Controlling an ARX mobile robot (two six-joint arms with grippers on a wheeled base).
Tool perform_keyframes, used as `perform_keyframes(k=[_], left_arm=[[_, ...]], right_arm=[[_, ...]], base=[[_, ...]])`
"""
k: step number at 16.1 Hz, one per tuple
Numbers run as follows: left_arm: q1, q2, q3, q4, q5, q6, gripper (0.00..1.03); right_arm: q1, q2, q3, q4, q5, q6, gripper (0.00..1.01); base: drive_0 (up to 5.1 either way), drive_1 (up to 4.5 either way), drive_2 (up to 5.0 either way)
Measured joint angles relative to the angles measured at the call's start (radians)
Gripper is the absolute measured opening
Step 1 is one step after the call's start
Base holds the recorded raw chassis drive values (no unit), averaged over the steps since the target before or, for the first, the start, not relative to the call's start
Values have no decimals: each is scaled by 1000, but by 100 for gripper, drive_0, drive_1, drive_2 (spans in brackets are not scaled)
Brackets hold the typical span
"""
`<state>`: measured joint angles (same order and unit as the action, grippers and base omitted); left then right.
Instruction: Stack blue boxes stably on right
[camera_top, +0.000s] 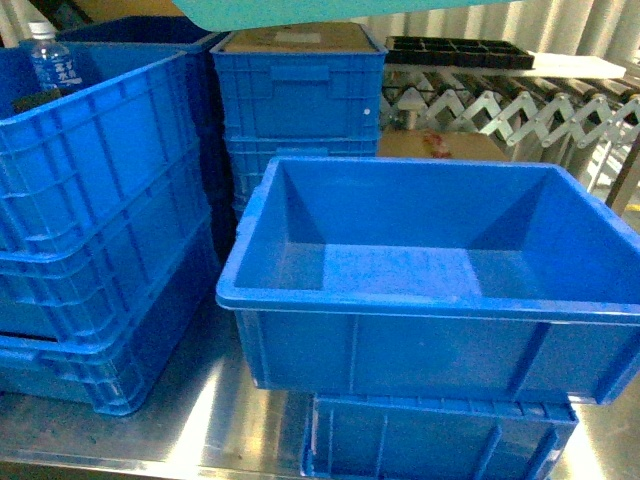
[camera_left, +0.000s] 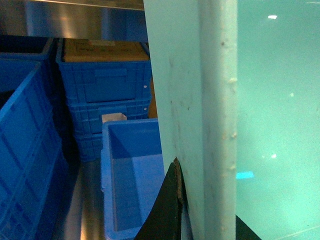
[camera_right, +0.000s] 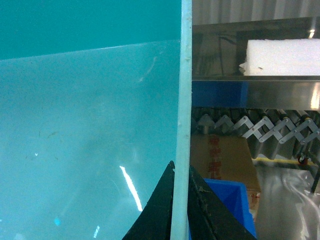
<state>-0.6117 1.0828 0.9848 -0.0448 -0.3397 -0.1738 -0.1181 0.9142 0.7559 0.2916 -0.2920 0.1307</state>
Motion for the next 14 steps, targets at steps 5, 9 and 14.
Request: perform_keyframes(k=[5,9,14], left_arm=[[-1,1,0,1,2,1,2],[-1,-2,0,2,1,1,2],[-1,-2,0,0,2,1,2]], right_arm=[[-1,-1,0,1,1,0,7],[0,-6,0,1,0,0,7],[0,-5,0,-2,0,0,7]], base=[[452,-216,-216],[108,266,-384],[-7,427,-440]])
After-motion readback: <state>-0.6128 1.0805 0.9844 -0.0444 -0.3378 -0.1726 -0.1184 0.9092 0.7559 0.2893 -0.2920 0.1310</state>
